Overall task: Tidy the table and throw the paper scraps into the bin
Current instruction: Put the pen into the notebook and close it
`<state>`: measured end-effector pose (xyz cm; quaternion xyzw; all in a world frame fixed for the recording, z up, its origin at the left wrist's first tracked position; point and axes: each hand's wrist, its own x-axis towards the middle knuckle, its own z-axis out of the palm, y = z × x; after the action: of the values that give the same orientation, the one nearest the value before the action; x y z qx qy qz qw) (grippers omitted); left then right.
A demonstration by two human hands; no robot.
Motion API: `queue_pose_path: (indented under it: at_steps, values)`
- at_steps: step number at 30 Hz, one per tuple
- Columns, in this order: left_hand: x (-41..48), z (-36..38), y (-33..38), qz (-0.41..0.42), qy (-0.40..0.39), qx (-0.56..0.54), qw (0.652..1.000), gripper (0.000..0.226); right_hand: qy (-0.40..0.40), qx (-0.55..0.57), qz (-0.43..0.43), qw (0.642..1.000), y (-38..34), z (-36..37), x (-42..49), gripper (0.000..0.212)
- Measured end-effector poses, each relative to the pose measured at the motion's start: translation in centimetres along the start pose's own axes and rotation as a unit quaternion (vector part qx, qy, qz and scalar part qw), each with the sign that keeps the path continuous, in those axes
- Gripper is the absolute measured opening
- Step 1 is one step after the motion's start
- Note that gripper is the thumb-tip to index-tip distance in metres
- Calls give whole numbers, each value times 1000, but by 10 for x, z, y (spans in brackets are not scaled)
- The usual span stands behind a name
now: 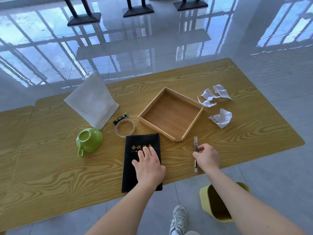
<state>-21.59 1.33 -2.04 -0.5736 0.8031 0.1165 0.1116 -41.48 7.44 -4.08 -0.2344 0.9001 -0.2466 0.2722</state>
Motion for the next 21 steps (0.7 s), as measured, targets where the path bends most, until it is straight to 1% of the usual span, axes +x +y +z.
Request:
queue_pose_path:
  at_steps: [5, 9, 12, 13, 15, 16, 19, 21]
  values:
    - [1, -8, -6, 11, -25, -48, 998, 66, 2, 19, 4, 1000, 3, -5, -6, 26]
    - [0, -17, -17, 30, -45, -150, 987, 58, 0, 55, 9, 998, 4, -6, -16, 23]
    - [-1, -28, -25, 49, -42, -191, 979, 50, -3, 76, 11, 997, 3, -5, -24, 22]
    - [-2, -32, -27, 56, -40, -198, 978, 42, -4, 81, 8, 997, 1, -4, -26, 22]
    - [-2, -41, -33, 61, -35, -216, 974, 14, -9, 97, -3, 995, -3, -2, -33, 19]
    - [-4, -46, -36, 64, -35, -224, 972, 6, -14, 105, -9, 994, -6, 0, -36, 18]
    - [-9, -61, -47, 80, -23, -237, 968, 10, -51, 140, -15, 989, -17, 6, -45, 16]
    - [-13, -68, -57, 89, -11, -251, 964, 20, -82, 172, -18, 982, -26, 10, -53, 16]
